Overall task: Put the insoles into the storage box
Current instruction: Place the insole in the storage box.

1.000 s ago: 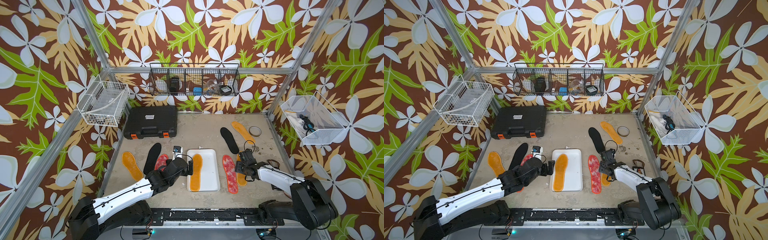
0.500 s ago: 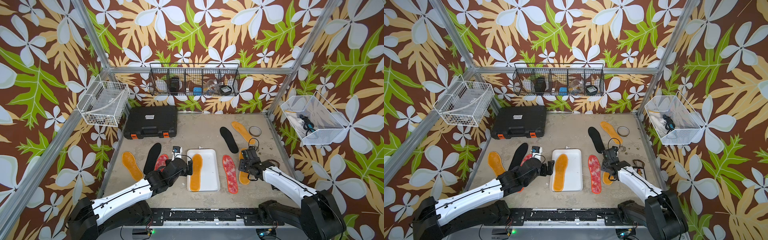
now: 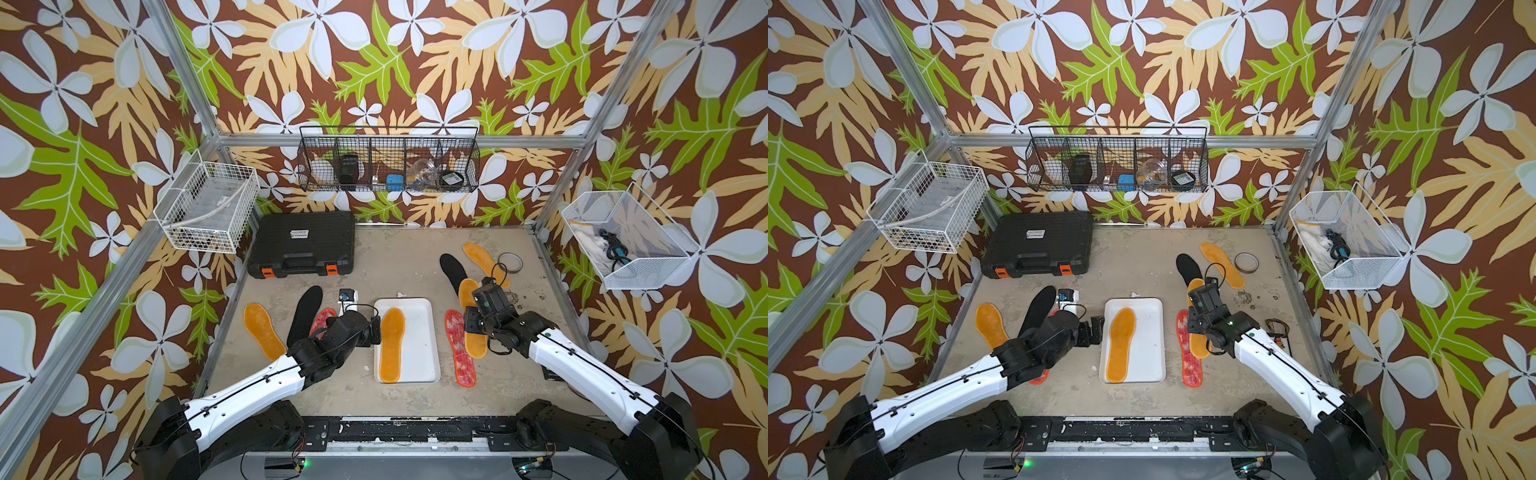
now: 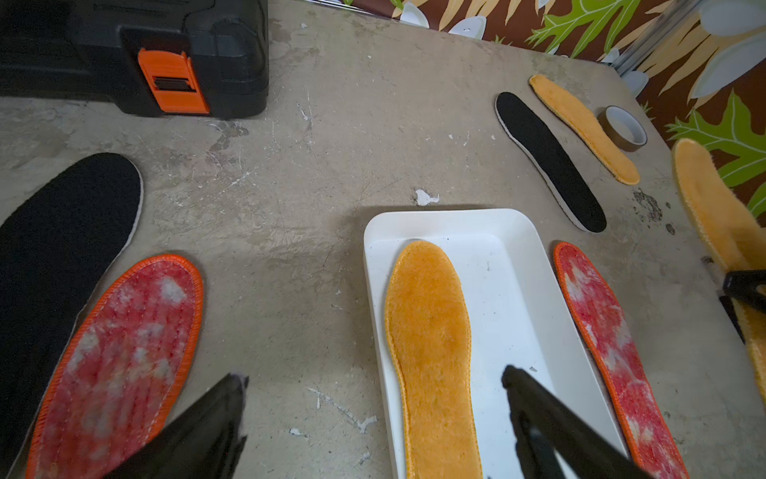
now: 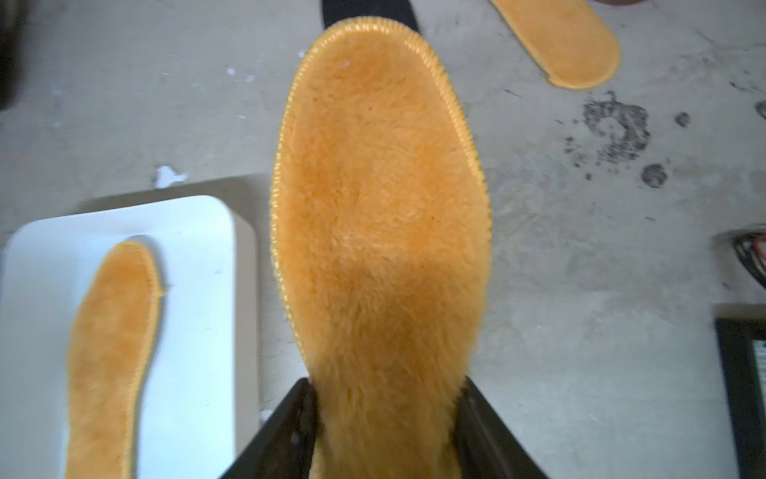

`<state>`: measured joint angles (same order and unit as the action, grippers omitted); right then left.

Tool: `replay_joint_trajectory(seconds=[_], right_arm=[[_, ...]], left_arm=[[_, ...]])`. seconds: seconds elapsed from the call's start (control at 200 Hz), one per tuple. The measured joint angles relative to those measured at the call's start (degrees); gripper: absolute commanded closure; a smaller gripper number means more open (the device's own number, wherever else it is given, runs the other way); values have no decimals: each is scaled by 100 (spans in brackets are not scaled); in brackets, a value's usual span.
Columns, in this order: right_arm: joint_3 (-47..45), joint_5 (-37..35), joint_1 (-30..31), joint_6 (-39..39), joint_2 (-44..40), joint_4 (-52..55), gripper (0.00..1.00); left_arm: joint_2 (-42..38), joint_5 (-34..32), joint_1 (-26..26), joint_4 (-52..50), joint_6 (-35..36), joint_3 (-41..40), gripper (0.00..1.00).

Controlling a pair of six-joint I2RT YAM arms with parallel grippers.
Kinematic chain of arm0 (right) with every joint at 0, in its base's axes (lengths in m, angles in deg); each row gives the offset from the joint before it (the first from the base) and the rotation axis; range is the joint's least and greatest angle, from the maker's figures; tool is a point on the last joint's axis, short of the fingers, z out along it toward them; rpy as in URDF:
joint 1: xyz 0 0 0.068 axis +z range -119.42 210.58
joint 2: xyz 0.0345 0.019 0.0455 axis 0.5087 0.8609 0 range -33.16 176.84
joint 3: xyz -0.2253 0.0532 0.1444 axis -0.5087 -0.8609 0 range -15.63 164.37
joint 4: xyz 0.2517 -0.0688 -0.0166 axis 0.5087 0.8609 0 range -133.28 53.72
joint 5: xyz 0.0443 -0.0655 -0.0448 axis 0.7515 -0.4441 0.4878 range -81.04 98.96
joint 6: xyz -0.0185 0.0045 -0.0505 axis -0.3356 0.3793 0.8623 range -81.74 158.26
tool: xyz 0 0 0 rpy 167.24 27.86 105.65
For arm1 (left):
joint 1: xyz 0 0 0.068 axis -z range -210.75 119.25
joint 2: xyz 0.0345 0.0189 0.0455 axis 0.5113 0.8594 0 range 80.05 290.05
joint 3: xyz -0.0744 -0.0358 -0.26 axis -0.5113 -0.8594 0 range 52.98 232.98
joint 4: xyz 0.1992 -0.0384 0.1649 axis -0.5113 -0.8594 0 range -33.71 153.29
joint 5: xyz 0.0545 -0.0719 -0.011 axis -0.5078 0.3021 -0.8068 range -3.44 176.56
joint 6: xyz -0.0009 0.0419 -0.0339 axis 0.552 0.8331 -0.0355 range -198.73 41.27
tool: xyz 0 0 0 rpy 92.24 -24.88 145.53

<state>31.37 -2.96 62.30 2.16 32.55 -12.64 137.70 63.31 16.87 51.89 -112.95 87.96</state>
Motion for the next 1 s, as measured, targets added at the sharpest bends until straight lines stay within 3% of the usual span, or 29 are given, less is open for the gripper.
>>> replay_joint_trajectory(seconds=[0.175,0.3,1.001], right_arm=[[348,35,984,-435,546,-136,43],[446,162,1357,-667,1119,-407,43],[573,435,1547,-1233,2800,-1440,36]], left_arm=[[7,42,-90,-48,-72,-90,0],[24,44,-101,-66,-173,-146,0],[63,81,-118,-81,-195,-315,0]])
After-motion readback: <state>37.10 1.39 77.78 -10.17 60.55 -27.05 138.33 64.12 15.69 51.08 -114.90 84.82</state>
